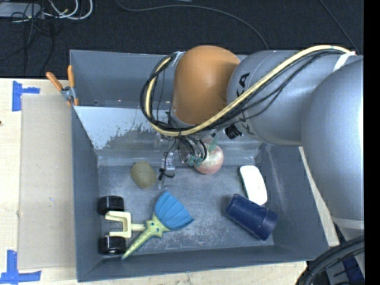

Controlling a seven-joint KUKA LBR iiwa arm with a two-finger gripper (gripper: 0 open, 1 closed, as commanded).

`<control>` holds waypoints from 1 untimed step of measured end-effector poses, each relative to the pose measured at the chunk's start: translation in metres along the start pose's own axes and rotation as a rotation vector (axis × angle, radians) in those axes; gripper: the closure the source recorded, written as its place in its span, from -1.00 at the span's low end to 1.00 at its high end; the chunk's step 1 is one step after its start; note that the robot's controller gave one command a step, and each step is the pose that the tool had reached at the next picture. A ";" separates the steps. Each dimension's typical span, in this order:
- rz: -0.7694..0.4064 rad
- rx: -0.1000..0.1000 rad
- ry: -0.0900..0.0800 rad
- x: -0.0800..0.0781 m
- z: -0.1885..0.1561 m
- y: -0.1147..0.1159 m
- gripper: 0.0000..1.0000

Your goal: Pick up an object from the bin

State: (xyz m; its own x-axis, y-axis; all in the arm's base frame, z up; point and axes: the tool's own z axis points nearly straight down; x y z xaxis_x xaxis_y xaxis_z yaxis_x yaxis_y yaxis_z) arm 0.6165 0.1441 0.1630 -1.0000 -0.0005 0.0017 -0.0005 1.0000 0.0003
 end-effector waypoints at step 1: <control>-0.078 0.000 0.005 0.077 0.057 0.001 -1.00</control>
Offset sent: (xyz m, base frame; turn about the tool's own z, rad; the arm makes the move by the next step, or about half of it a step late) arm -0.1272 0.0038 -0.0476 -0.4793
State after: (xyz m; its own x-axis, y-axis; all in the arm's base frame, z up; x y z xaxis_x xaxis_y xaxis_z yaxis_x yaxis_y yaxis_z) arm 0.5398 0.1452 0.1062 -0.9969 -0.0784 0.0062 -0.0784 0.9969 0.0001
